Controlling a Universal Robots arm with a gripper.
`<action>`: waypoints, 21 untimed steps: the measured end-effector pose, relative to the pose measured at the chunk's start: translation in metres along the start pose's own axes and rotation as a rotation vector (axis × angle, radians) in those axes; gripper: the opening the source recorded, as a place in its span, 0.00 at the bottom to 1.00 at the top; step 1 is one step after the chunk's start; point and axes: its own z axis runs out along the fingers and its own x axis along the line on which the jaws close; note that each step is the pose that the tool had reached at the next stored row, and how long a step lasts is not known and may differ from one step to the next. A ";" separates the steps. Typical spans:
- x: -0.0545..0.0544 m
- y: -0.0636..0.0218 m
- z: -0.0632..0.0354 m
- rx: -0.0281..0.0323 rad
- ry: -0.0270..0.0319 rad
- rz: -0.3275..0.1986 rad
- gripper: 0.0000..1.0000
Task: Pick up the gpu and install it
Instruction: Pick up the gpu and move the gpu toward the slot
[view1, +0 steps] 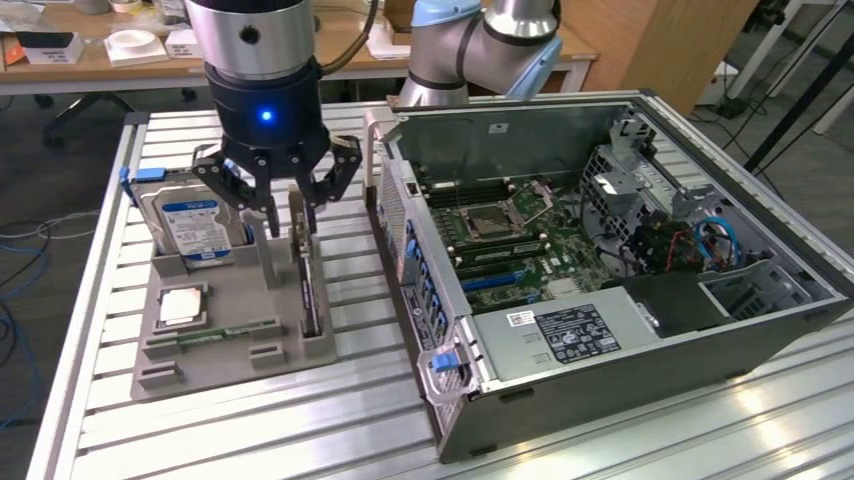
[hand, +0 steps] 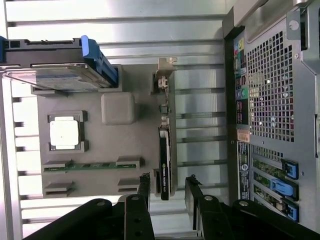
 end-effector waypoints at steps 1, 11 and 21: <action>0.000 -0.0001 0.0007 -0.0001 -0.0001 0.000 0.42; 0.000 -0.0010 0.0071 -0.0001 -0.0001 0.000 0.42; 0.000 -0.0018 0.0133 -0.0001 -0.0001 0.000 0.42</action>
